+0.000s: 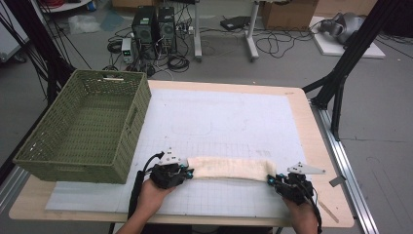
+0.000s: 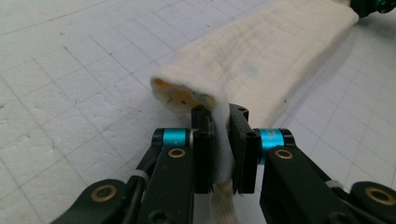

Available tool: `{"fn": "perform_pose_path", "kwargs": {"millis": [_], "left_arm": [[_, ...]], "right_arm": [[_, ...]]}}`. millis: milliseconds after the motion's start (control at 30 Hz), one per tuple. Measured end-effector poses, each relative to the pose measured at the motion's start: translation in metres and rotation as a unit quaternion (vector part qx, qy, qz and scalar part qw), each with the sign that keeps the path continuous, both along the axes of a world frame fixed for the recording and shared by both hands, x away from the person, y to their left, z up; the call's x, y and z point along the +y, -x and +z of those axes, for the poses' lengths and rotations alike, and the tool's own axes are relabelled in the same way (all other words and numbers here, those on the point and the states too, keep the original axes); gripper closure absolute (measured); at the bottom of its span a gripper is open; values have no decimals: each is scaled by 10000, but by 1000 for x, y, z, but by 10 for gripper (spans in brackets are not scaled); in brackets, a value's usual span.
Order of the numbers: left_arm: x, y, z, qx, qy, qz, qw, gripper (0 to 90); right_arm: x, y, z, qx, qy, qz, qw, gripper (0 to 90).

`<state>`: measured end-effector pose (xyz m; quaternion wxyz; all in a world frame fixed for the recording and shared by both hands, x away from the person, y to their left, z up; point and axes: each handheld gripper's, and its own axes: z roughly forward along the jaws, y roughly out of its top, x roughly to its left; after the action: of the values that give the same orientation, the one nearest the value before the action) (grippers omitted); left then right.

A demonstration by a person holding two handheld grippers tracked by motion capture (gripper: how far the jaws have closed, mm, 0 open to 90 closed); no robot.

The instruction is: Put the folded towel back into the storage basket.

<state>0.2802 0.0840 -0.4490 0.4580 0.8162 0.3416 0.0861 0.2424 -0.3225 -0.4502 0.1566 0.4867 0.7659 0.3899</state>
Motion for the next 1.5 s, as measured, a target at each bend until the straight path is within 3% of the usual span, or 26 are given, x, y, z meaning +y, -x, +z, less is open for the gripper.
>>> {"fn": "perform_pose_path", "kwargs": {"millis": [67, 133, 200, 367, 400, 567, 933, 1333, 1500], "left_arm": [[1, 0, 1, -35, -34, -18, 10000, 810], [1, 2, 2, -101, 34, 12, 9999, 811], [4, 3, 4, -176, 88, 26, 9998, 812], [13, 5, 13, -351, 359, 63, 9987, 813], [13, 5, 13, -351, 359, 63, 9987, 814], [20, 7, 21, -383, 567, 114, 9976, 815], [26, 10, 28, -457, 695, 76, 9965, 815], [36, 25, 49, -864, 841, -35, 9927, 814], [46, 31, 58, -992, 911, 45, 9909, 814]], "right_arm": [[2, 1, 1, -49, 107, 17, 9999, 800], [6, 2, 4, -120, 409, 155, 9990, 815], [7, 3, 6, -228, 433, 229, 9985, 816], [3, 10, 22, -715, 227, 422, 9963, 816], [3, 10, 22, -715, 227, 422, 9963, 816], [-2, 14, 33, -1104, -60, 647, 9918, 815], [-5, 16, 39, -1357, -331, 752, 9873, 814], [-4, 16, 49, -1615, -424, 803, 9827, 813], [2, 11, 61, -1790, -532, 950, 9778, 813]]}}
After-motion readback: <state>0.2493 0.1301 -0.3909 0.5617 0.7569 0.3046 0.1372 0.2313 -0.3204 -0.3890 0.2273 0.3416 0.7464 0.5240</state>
